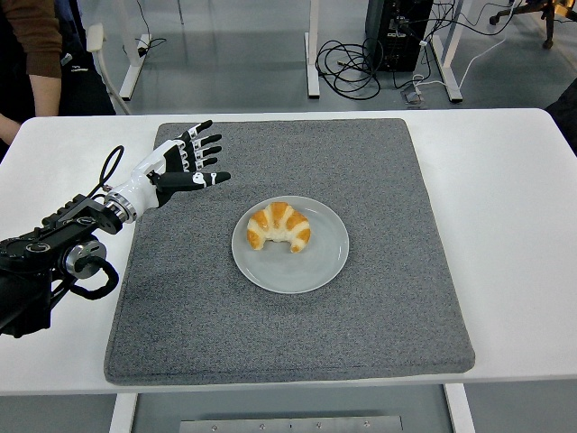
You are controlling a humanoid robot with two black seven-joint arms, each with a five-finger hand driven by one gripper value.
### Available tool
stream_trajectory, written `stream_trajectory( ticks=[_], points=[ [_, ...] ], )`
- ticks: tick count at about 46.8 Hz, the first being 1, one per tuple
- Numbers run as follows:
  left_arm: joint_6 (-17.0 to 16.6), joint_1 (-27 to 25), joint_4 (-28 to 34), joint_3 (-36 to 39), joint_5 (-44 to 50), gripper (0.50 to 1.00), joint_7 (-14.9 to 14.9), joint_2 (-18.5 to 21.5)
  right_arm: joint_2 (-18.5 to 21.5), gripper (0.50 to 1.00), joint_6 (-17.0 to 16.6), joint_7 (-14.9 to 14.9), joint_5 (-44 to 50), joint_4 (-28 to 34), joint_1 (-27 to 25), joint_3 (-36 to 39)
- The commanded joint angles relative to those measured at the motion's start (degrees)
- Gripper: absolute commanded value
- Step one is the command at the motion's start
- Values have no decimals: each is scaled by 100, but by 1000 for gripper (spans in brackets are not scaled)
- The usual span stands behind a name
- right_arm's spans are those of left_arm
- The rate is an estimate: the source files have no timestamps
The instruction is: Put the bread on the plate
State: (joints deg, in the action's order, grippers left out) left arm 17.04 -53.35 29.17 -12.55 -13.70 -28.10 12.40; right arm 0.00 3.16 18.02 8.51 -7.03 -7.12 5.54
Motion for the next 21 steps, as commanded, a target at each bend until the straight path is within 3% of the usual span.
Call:
stream_trajectory(
  ticks=[1, 21],
  points=[
    [1, -9, 0, -2, -1, 961, 6, 0, 0, 1000, 0, 0, 1, 0, 0, 0],
    [1, -9, 0, -11, -1, 963, -2, 0, 0, 1000, 0, 9, 1, -9, -9, -18]
  ],
)
